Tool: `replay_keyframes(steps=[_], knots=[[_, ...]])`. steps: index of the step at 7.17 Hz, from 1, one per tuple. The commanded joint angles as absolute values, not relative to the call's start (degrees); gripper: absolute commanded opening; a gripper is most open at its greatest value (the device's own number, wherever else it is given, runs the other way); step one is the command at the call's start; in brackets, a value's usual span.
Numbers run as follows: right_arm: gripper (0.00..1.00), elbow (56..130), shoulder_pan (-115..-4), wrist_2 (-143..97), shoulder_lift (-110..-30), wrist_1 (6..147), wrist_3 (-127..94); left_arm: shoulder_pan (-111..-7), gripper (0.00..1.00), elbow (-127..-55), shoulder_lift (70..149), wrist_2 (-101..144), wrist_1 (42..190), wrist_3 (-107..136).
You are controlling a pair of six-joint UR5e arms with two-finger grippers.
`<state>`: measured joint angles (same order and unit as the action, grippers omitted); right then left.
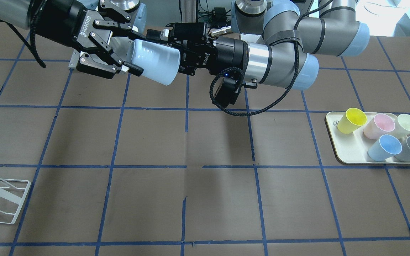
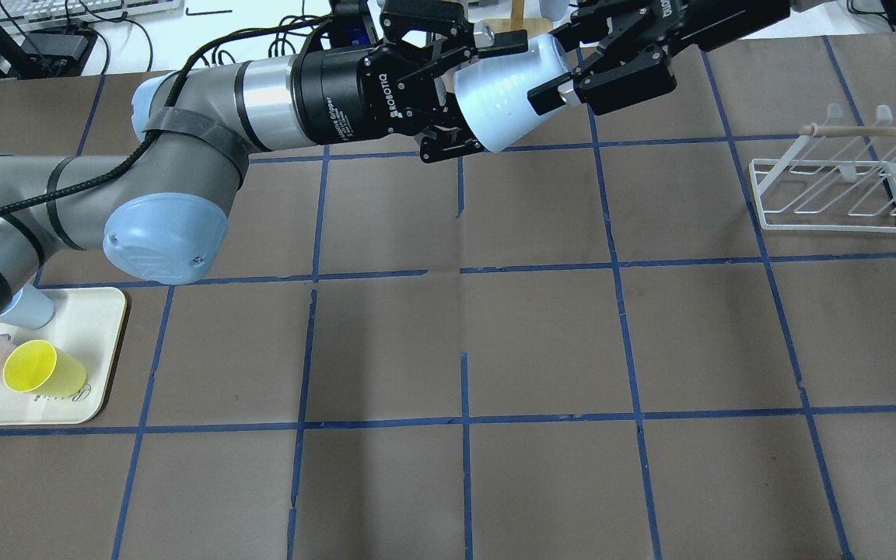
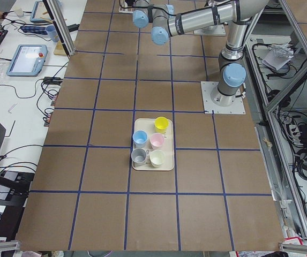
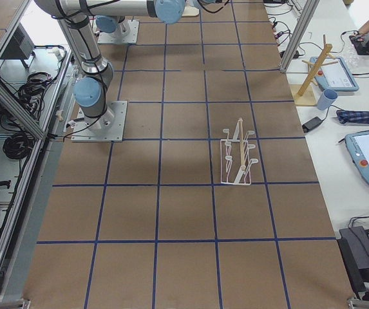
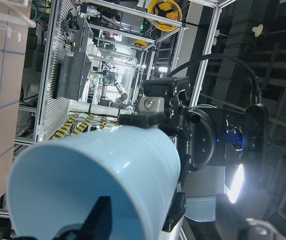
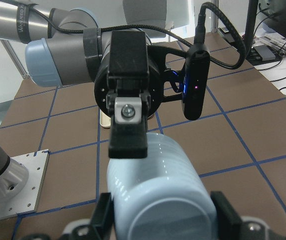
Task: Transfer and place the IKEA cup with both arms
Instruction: 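Close the left gripper on the cup and open the right gripper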
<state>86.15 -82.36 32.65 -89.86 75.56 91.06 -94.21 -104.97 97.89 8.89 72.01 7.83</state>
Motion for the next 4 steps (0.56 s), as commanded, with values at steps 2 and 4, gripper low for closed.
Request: replay_keyframes(steps=[2,4], knots=[[0.74,86.1,-82.4,32.7,-90.0,75.6,90.8,-94.1,0.32,-104.9,97.6,8.8,72.0,9.0],[1.0,86.1,-82.4,32.7,-91.0,75.7,87.6,-94.1,0.38,-104.9,97.3,8.8,71.9,10.0]])
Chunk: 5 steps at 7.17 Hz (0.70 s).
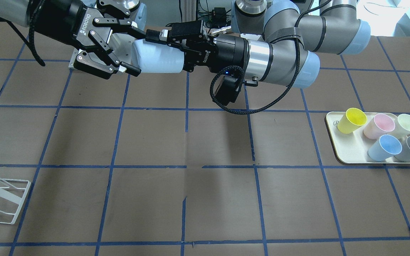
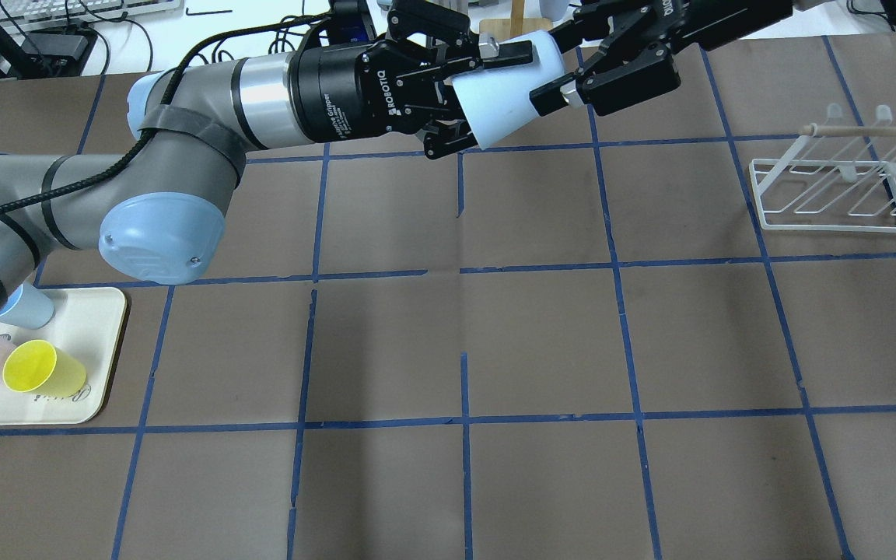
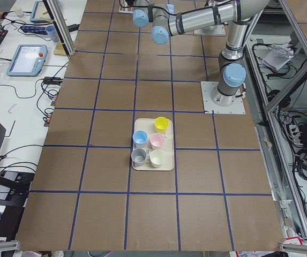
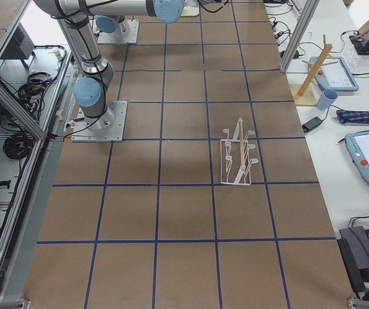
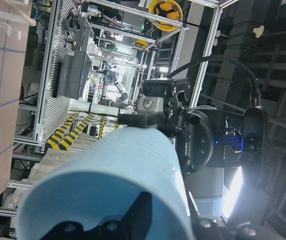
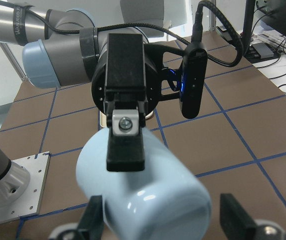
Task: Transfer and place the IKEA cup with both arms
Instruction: 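Close the left gripper on the cup and open the right gripper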
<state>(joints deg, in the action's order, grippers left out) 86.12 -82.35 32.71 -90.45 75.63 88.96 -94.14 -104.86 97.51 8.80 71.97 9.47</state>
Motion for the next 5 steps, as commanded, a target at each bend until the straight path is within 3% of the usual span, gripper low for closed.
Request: replay_keyframes(steps=[1,5], knots=[[1.0,86.0,-82.4,33.3,-91.1,75.7,87.5,-94.1,0.44,-104.9,97.3,8.8,71.9,10.0],[1.0,86.0,-82.4,34.2,-91.3,75.7,87.5,-92.0,0.42,-104.9,96.9,8.3,71.7,11.5]])
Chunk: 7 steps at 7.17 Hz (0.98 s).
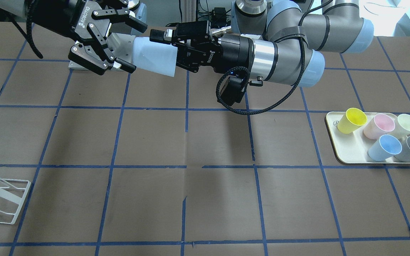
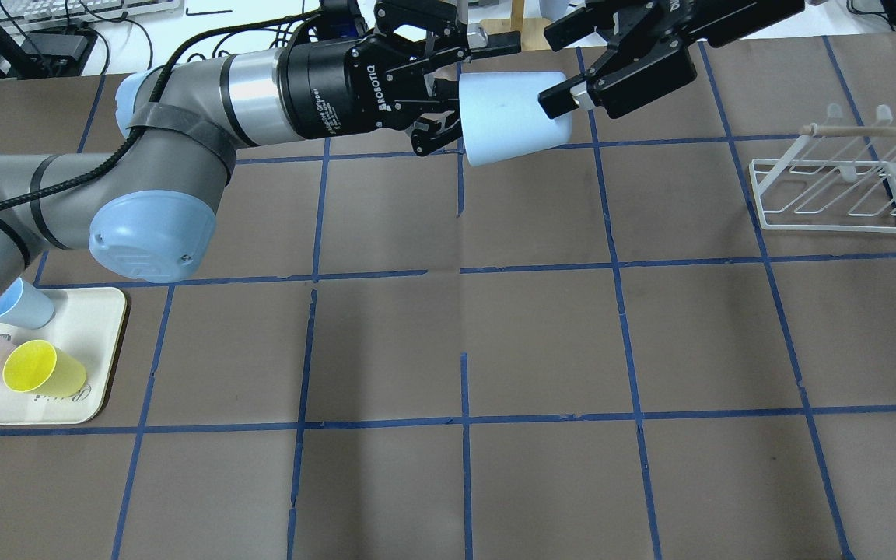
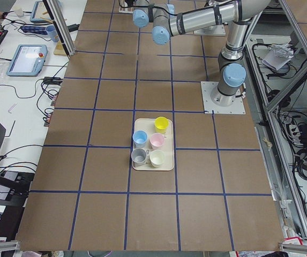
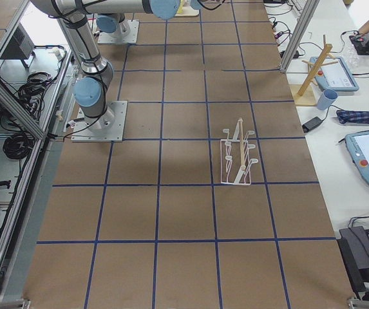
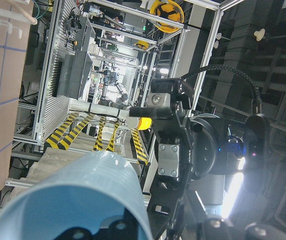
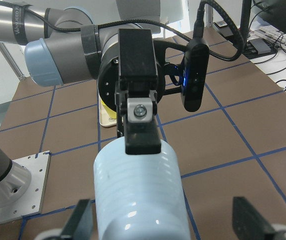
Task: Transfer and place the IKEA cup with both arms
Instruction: 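Close the left gripper on the cup and open the right gripper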
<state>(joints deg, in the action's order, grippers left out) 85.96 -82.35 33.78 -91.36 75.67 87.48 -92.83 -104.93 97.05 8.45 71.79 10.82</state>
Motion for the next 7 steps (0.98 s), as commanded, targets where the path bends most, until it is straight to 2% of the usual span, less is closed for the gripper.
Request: replay_keyframes(steps=[1,2,3,4,6,7], knots=[[1.0,85.6,-82.4,35.5,-91.3,75.8,87.5,-91.4,0.4,-104.9,96.9,8.2,71.7,11.5],[1.0,83.7,-82.4,39.0,-91.1,75.7,87.4,-90.5,0.35,-104.9,96.9,8.1,71.7,11.6],[1.0,81.6,-82.4,42.6,-90.4,75.5,86.8,-89.1,0.06,-105.0,96.9,8.0,71.8,11.5],[1.0,80.2,-82.4,47.8,-89.8,75.6,84.6,-87.3,0.0,-105.1,96.5,7.0,71.9,11.8],[1.0,78.8,-82.4,59.0,-87.7,75.7,81.8,-85.1,0.0,-104.7,95.6,0.7,71.2,20.3],[1.0,78.8,-82.4,64.1,-87.1,76.0,78.3,-82.6,0.0,-104.2,95.8,-5.6,66.2,25.0]])
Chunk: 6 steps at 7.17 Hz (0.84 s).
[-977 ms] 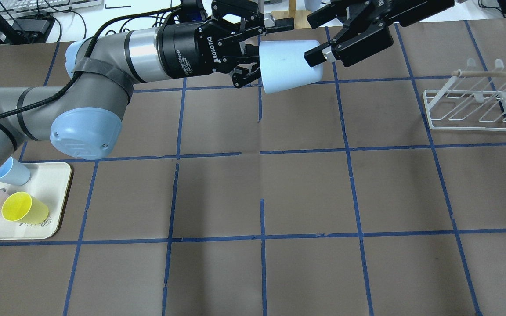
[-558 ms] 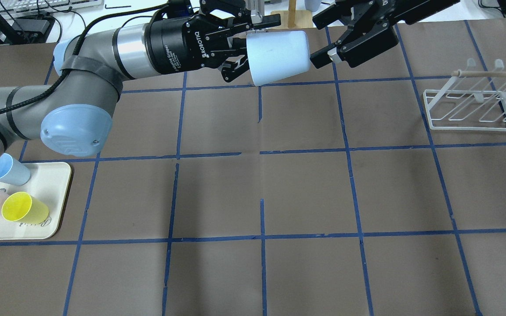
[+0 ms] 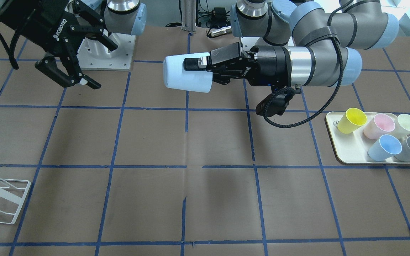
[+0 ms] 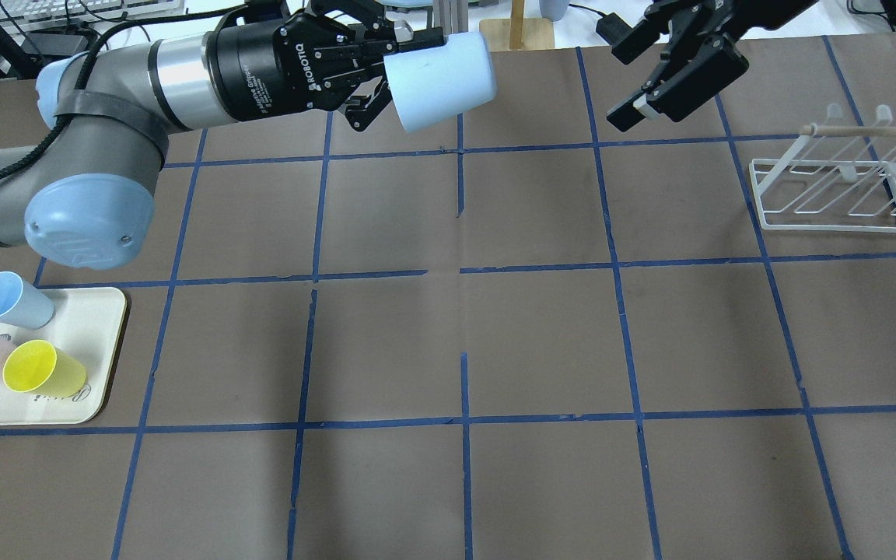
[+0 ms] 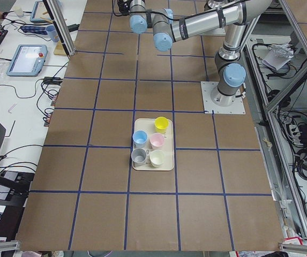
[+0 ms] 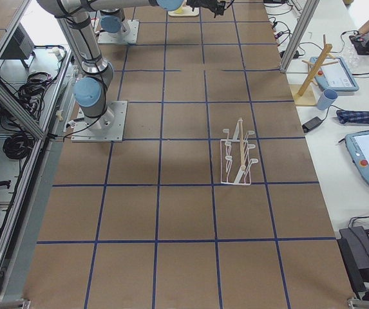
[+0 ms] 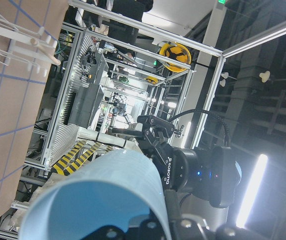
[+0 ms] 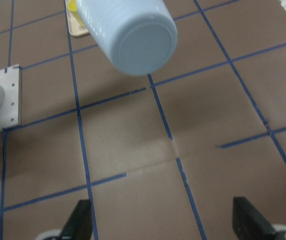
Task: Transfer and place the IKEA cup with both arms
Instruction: 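Carry the cup with the left gripper toward the white tray while the right arm withdraws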
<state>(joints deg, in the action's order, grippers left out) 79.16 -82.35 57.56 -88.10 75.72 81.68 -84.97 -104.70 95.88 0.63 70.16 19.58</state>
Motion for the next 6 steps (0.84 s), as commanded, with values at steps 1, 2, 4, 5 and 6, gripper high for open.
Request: replay_keyframes(steps=[1,2,4,5,6], knots=[[1.0,78.8,-82.4,70.6,-86.5,76.1,71.3,-79.8,0.0,-103.2,96.1,-10.0,63.0,29.9],[1.0,78.9,-82.4,76.0,-86.1,77.3,63.4,-79.5,0.0,-102.6,95.7,-15.7,62.8,30.4],[1.0,79.5,-82.4,83.0,-85.0,81.7,49.7,-79.6,0.0,-100.7,95.9,-32.0,62.9,29.5],[1.0,79.6,-82.5,83.2,-84.8,82.4,38.1,-79.8,0.0,-100.5,95.7,-41.2,62.9,26.7],[1.0,79.8,-82.8,85.0,-84.7,83.3,27.5,-79.8,0.0,-100.5,95.4,-49.9,62.9,25.2]])
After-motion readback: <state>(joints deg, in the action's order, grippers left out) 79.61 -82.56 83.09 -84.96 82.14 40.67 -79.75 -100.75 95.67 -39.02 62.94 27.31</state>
